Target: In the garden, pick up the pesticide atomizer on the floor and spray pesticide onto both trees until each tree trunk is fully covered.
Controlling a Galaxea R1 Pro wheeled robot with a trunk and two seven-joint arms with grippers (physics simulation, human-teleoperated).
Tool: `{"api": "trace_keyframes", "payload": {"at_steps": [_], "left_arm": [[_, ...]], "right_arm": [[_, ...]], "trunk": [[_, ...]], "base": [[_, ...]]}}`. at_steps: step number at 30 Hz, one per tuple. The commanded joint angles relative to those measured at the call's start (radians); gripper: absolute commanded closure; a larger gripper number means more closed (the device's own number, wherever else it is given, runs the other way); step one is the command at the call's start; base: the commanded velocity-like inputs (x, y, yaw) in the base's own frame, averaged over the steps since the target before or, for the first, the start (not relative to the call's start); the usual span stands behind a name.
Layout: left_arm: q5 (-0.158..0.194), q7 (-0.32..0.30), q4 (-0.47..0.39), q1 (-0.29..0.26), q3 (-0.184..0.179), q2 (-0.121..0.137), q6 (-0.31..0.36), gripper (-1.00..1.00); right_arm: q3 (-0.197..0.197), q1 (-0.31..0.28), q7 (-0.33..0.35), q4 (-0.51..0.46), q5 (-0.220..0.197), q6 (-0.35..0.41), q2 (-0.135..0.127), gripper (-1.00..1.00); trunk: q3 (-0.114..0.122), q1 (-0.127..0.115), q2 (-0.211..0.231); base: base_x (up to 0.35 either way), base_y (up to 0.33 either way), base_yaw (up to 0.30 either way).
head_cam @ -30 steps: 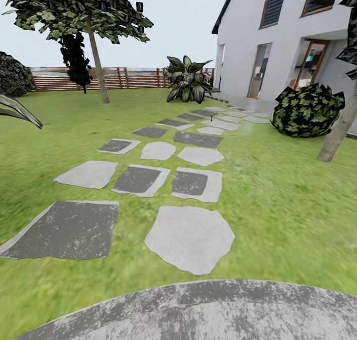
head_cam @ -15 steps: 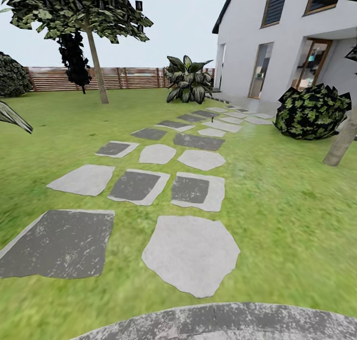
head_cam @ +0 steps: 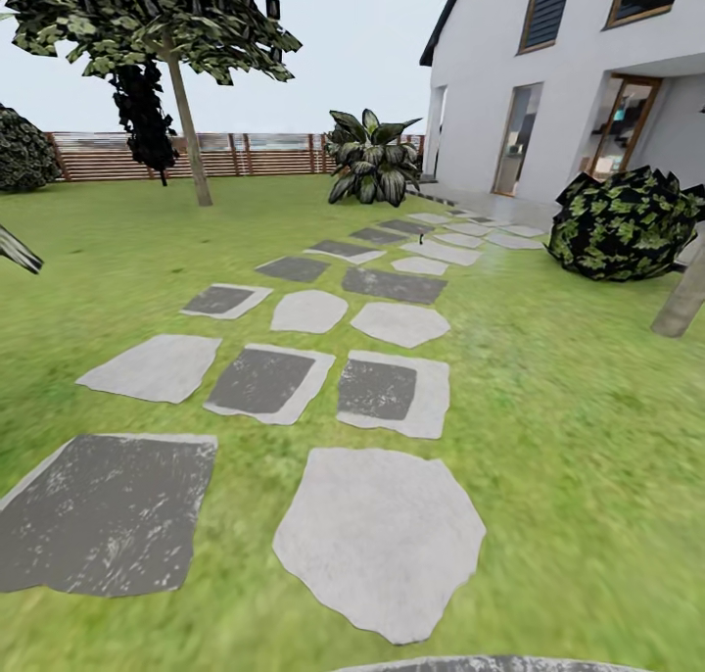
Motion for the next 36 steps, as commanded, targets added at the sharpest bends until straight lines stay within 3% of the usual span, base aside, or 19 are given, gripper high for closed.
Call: {"api": "trace_keyframes", "payload": {"at_steps": [1, 36], "left_arm": [[0.000, 0.000, 0.000, 0.000, 0.000, 0.000, 0.000, -1.00], [0.000, -0.001, 0.000, 0.000, 0.000, 0.000, -0.002, -1.00]], "right_arm": [[0.001, 0.000, 0.001, 0.000, 0.000, 0.000, 0.000, -1.00], [0.004, 0.000, -0.002, 0.002, 0.001, 0.000, -0.001, -1.00]], "trunk": [[0.000, 0.000, 0.000], [0.000, 0.000, 0.000]], "base": [[0.340, 0.000, 0.000], [0.340, 0.000, 0.000]]}}
